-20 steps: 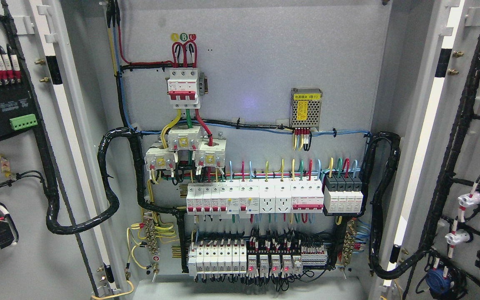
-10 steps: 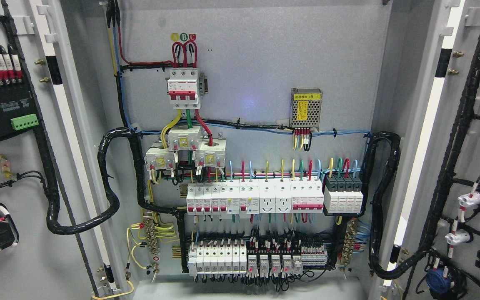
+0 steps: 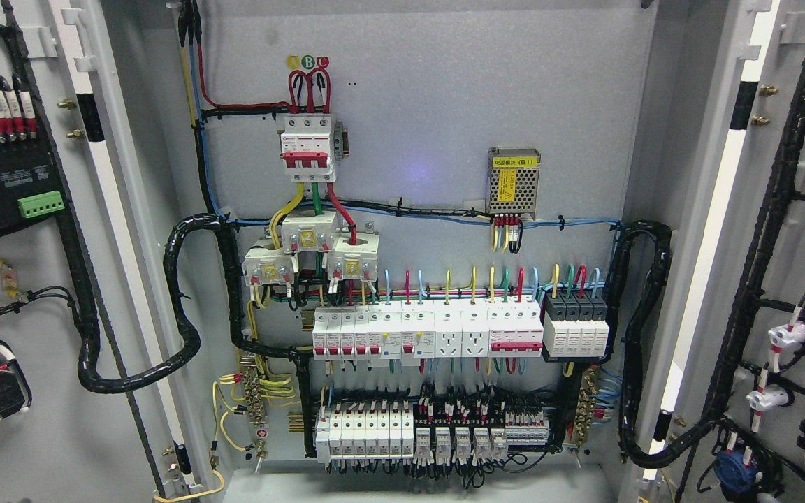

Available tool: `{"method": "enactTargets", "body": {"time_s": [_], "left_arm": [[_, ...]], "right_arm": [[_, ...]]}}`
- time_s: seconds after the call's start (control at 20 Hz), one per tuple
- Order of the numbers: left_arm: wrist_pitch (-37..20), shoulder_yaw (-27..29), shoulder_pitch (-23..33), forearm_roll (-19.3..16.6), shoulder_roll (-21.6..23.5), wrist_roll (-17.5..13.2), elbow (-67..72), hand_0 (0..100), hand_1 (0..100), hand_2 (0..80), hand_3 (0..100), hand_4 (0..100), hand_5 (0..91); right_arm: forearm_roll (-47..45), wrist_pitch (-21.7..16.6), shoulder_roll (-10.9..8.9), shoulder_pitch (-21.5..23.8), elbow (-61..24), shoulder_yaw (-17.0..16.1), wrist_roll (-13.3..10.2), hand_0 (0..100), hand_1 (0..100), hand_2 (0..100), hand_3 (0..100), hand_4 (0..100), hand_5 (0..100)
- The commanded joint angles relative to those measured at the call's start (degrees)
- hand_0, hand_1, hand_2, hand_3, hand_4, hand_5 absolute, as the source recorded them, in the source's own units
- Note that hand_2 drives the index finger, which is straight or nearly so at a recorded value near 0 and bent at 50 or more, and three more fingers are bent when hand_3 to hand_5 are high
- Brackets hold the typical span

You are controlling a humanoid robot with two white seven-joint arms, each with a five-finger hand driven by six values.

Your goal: Open door with both hands

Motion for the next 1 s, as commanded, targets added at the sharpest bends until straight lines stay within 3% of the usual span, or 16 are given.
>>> {"method": "enactTargets", "body": {"time_s": [0.0, 0.3, 0.45, 0.55, 0.95], "left_arm": [[0.0, -14.8, 1.2, -7.4, -5.7, 0.1, 1.2, 0, 0, 0.0, 0, 0, 0.0], [0.1, -19.6, 2.5, -11.0, -11.5, -0.2, 12.6, 0, 0, 0.0, 0, 0, 0.0], [0.1, -19.6, 3.3, -11.0, -13.5, -0.2, 19.2, 0, 0, 0.0, 0, 0, 0.0], [0.3, -19.2, 3.4, -10.9, -15.1, -0.2, 24.8, 0, 0, 0.0, 0, 0, 0.0], [0.5, -19.2, 2.8, -9.7, -16.6, -0.2, 50.4, 0, 0, 0.0, 0, 0, 0.0]], "right_arm": [[11.9, 0.0, 5.61, -0.3, 14.1, 11.4, 0.0, 19, 0, 0, 0, 0, 0], [16.0, -0.1, 12.81, -0.4, 32.9, 15.9, 0.0, 19, 0, 0, 0, 0, 0], [16.1, -0.1, 19.3, -0.4, 42.3, 15.2, 0.0, 19, 0, 0, 0, 0, 0], [16.1, -0.1, 22.04, -0.4, 48.1, 15.0, 0.1, 19, 0, 0, 0, 0, 0], [16.4, -0.1, 24.86, -3.5, 70.0, 15.7, 0.1, 19, 0, 0, 0, 0, 0]]}}
